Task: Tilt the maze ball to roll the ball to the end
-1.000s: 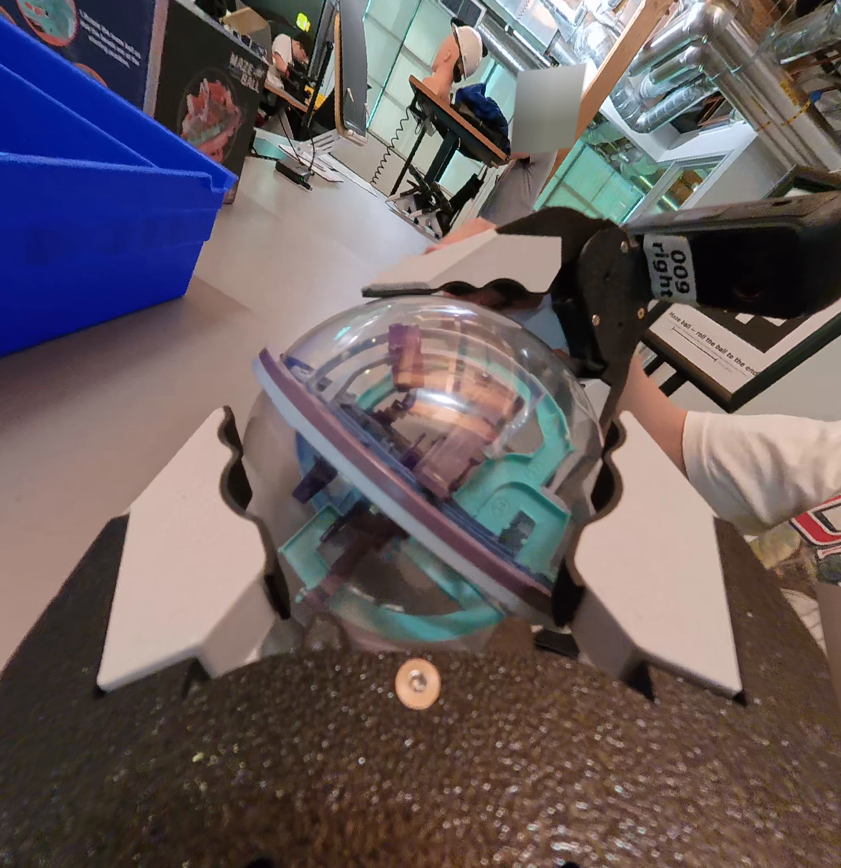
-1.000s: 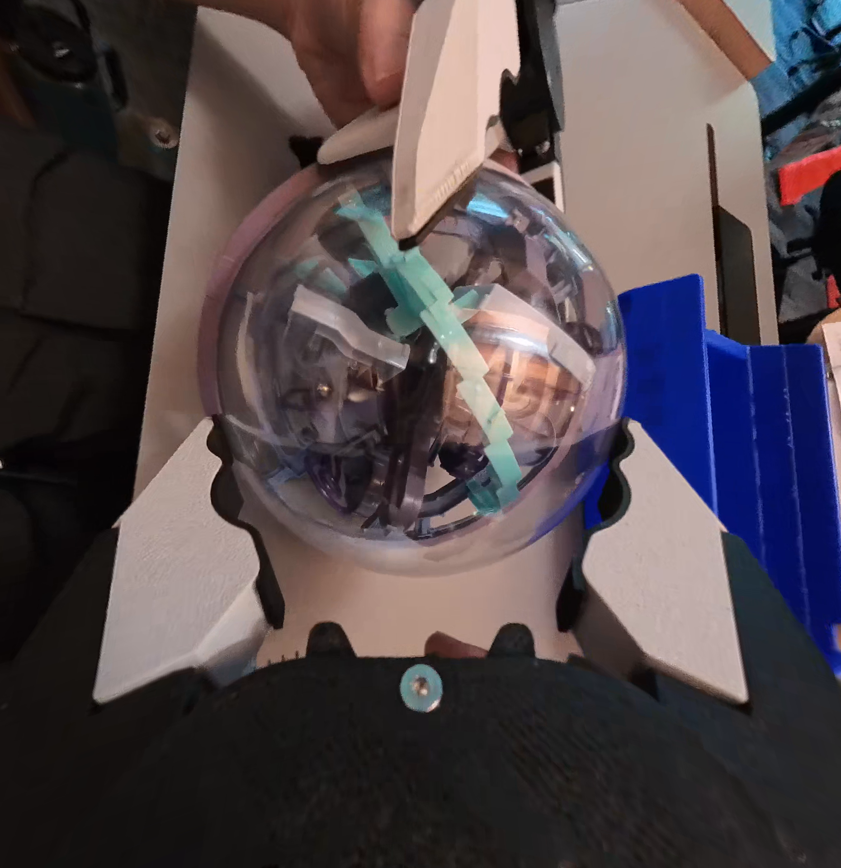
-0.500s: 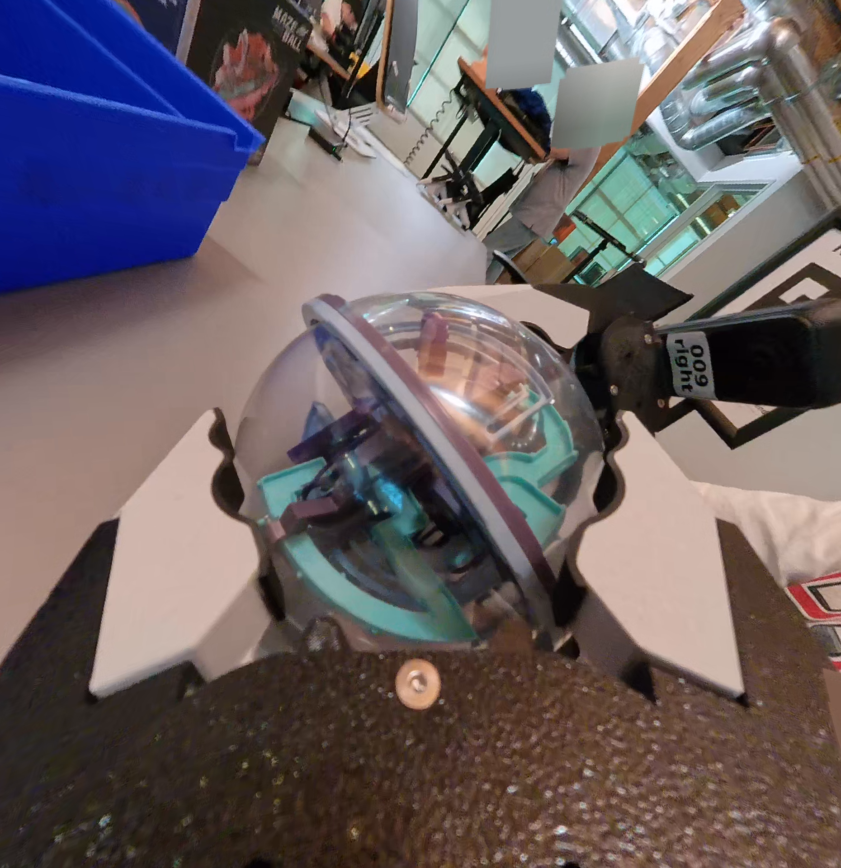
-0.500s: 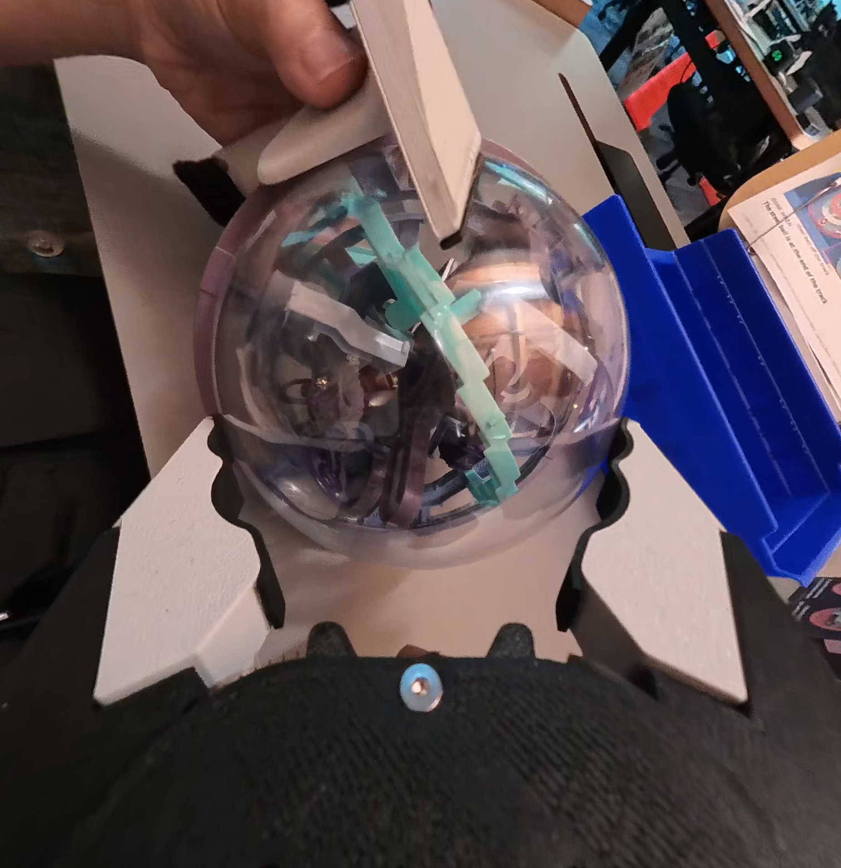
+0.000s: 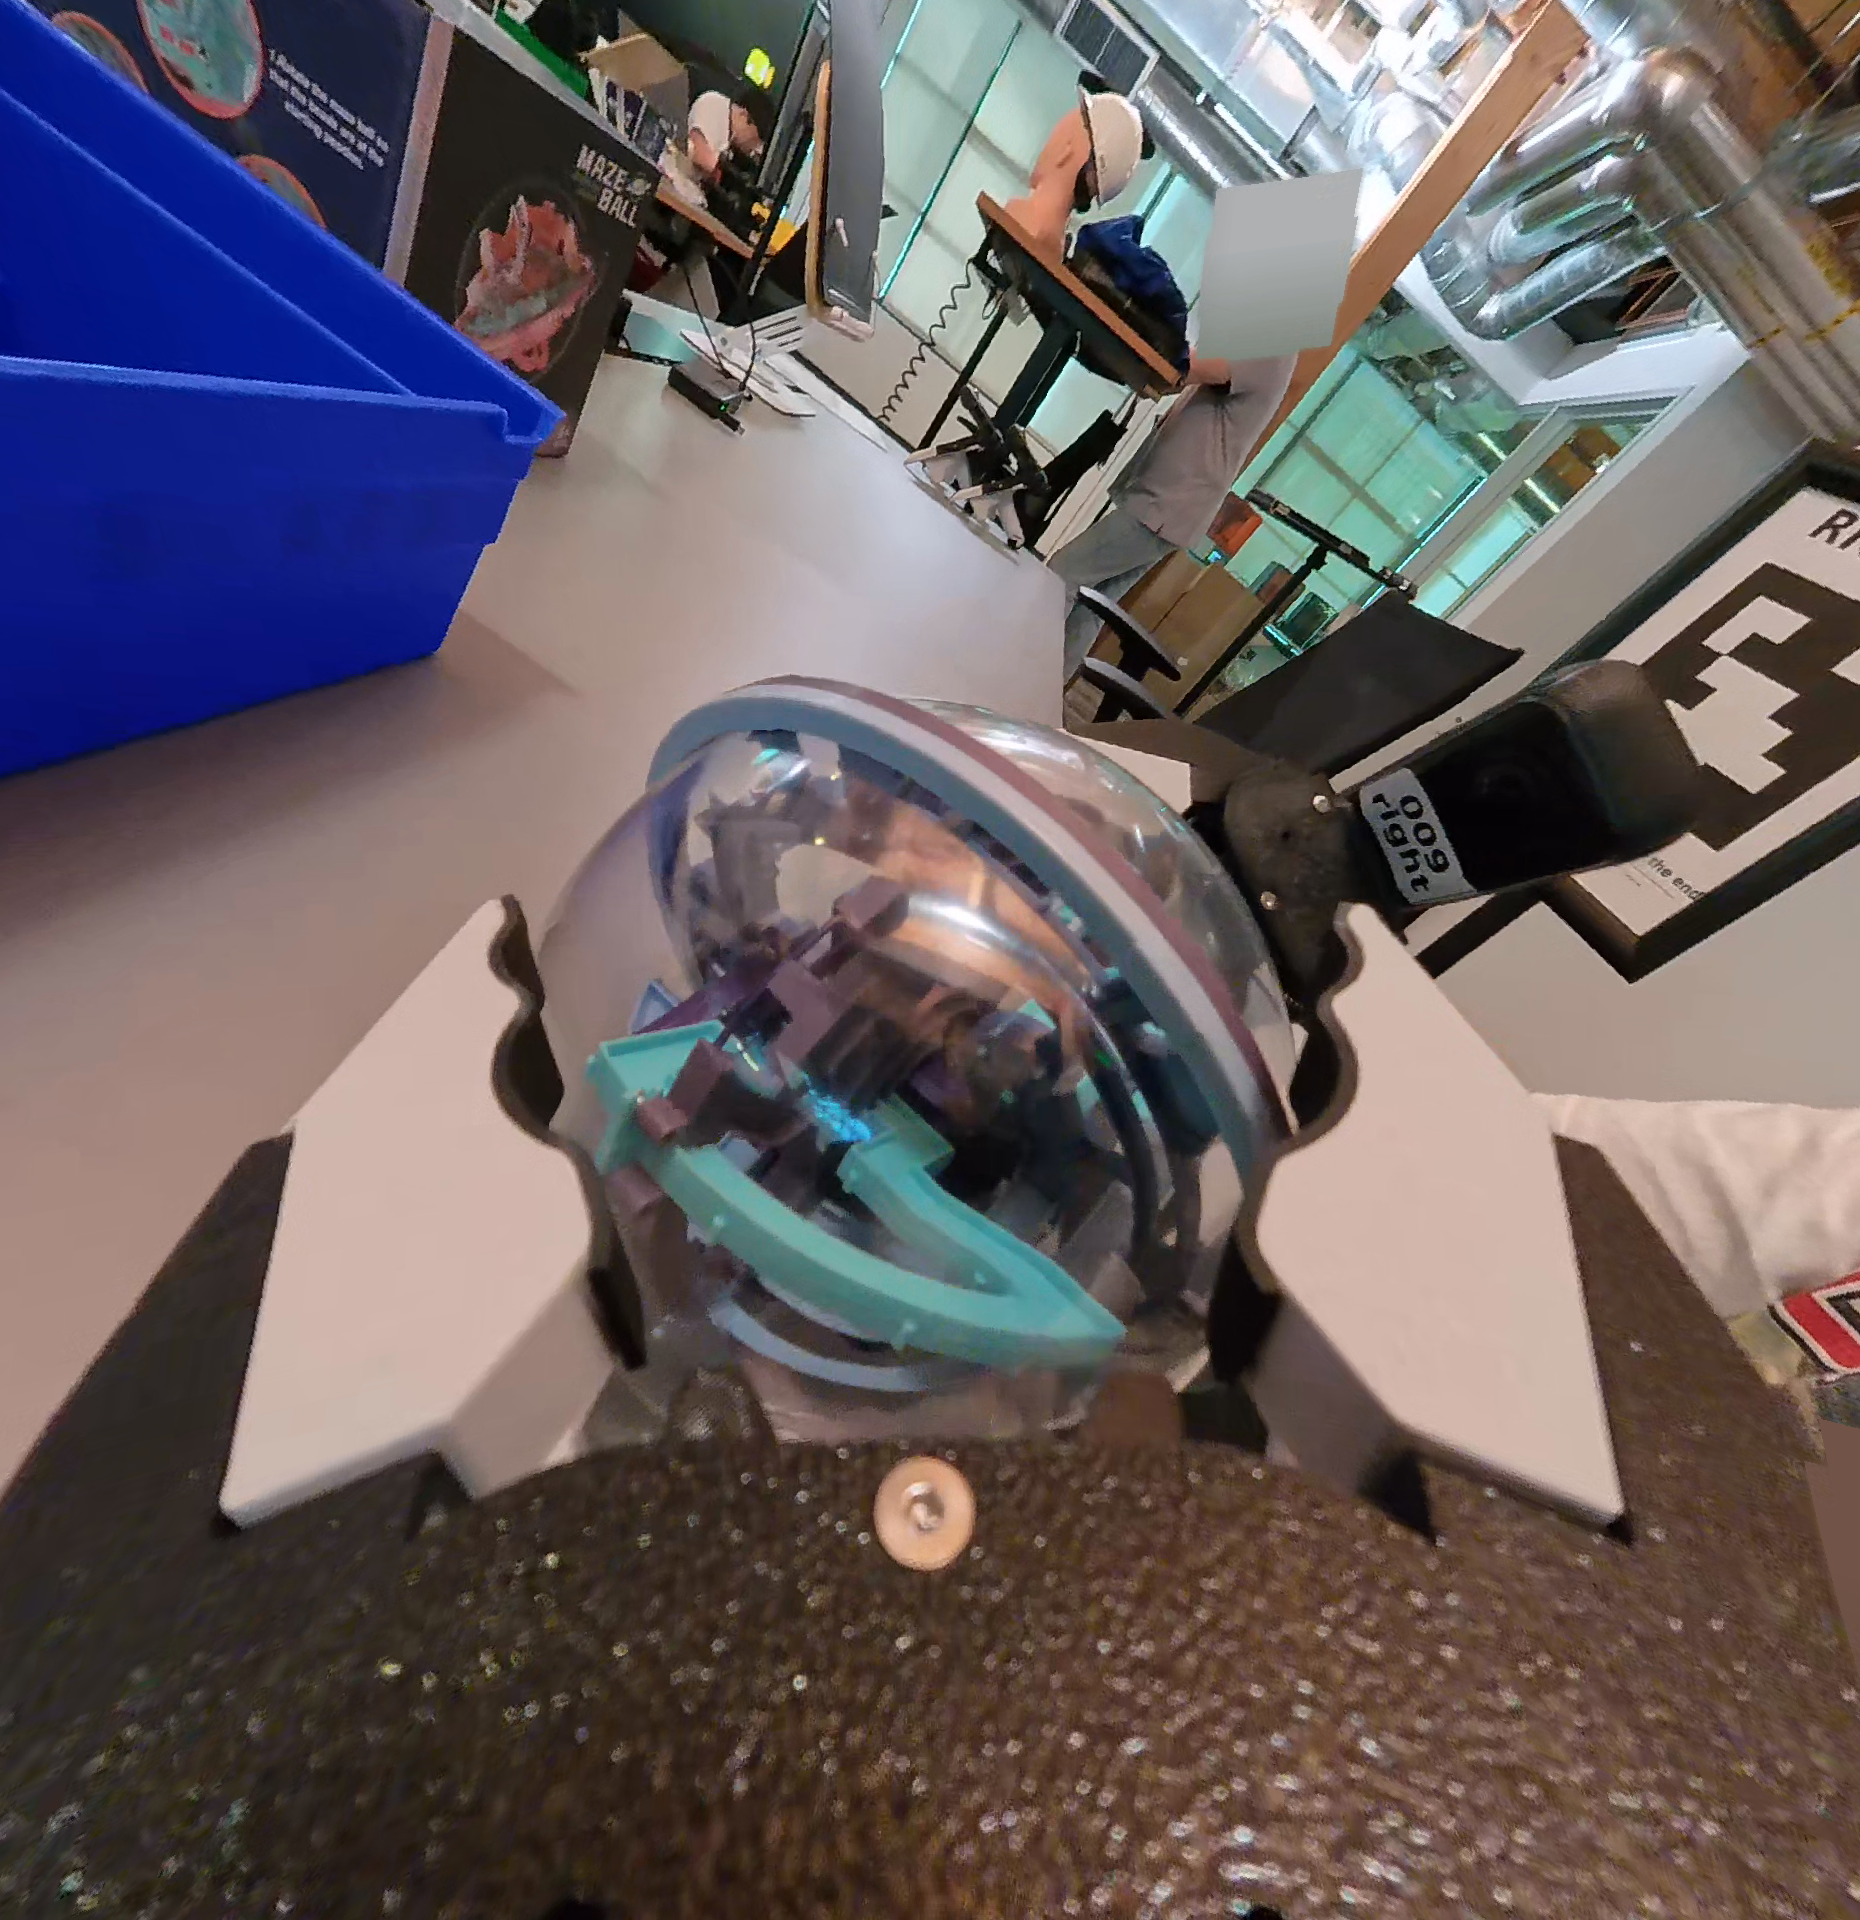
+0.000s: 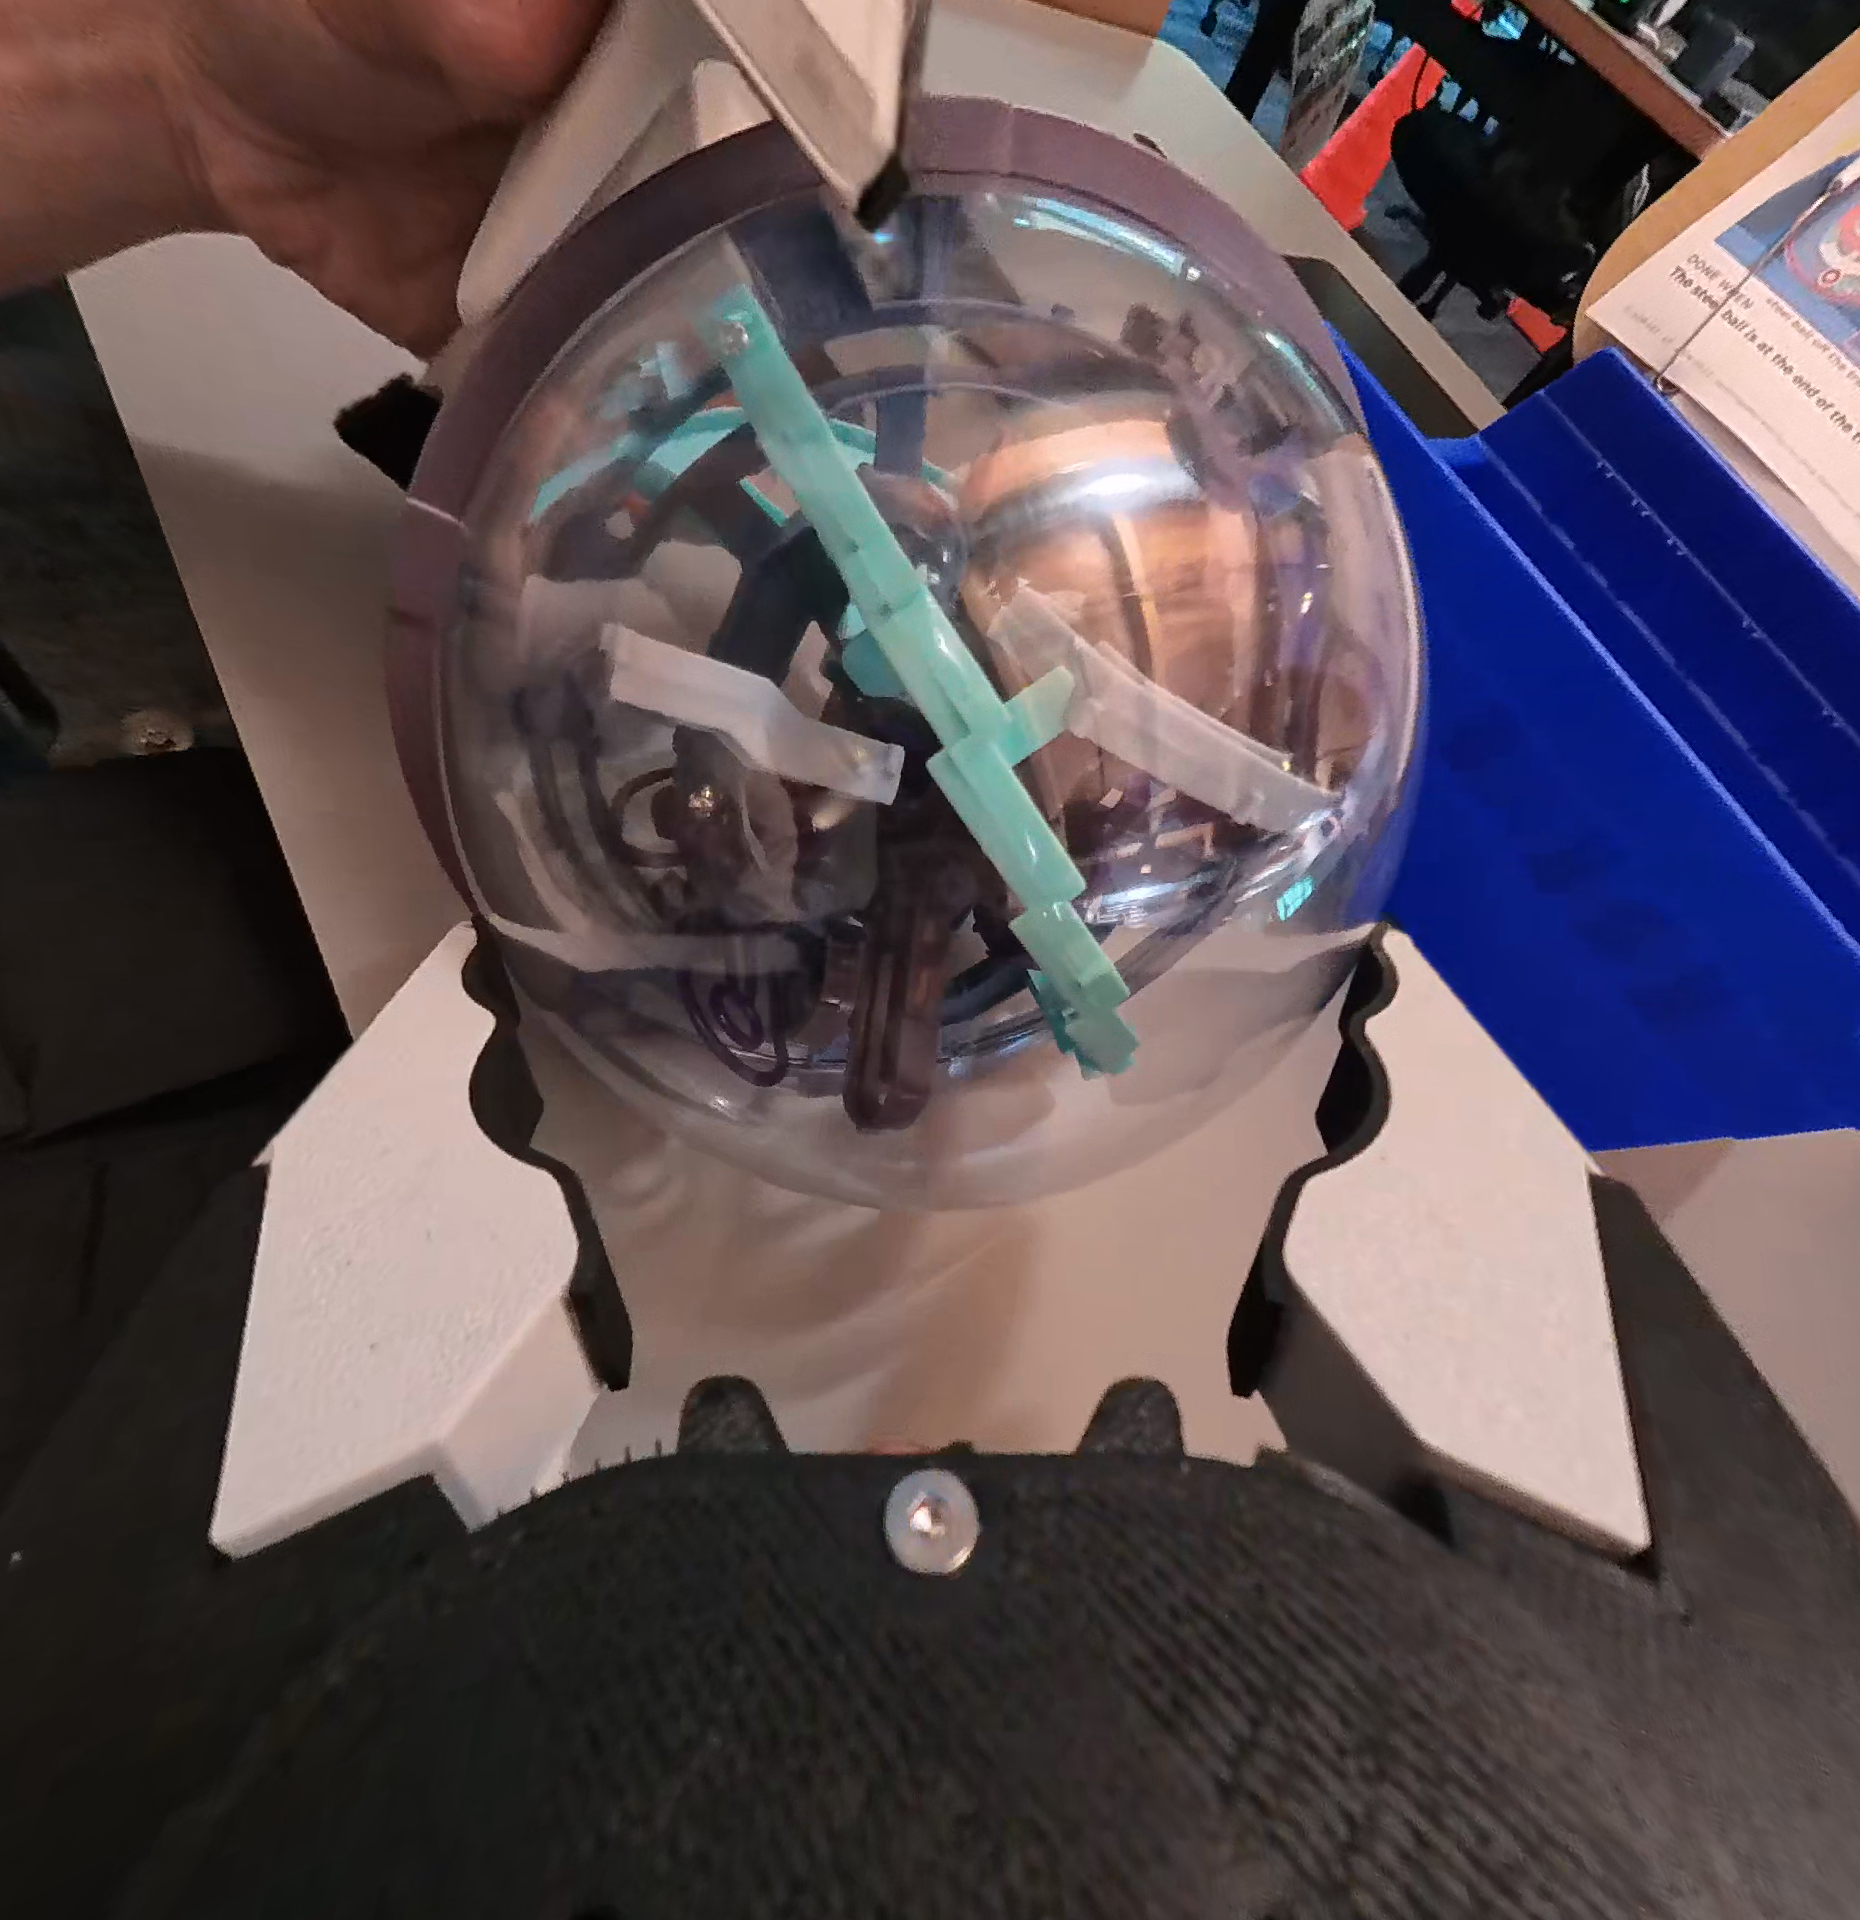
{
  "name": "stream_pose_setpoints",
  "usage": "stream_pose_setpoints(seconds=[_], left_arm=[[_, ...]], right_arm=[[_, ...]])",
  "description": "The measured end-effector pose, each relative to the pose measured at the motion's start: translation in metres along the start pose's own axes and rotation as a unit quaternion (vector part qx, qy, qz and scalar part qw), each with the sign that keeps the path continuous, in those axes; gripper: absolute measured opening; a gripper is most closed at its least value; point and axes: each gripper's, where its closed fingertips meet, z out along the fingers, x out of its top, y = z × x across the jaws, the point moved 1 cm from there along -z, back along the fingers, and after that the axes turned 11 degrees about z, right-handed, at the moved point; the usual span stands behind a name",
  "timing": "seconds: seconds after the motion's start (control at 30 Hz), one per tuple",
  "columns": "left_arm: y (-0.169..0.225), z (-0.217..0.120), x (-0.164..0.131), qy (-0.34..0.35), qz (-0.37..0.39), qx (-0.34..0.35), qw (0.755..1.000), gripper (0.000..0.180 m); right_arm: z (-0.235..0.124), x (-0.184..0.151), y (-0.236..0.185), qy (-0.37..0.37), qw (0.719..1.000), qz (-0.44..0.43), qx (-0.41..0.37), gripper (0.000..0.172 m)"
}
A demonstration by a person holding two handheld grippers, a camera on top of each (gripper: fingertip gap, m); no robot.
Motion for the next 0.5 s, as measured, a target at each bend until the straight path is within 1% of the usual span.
stream_pose_setpoints(seconds=[0.17, 0.37, 0.5], left_arm=[[0.000, -0.003, 0.000, 0.012, 0.000, -0.022, 1.000, 0.139], [0.004, -0.013, 0.005, 0.048, -0.018, -0.082, 0.995, 0.144], [0.006, -0.021, 0.005, 0.072, -0.021, -0.121, 0.990, 0.143]], right_arm=[[0.001, 0.001, -0.001, 0.007, 1.000, 0.016, 0.003, 0.151], [0.001, 0.001, -0.002, 0.013, 1.000, 0.014, 0.006, 0.151], [0.001, 0.001, -0.004, 0.014, 1.000, 0.003, 0.010, 0.151]])
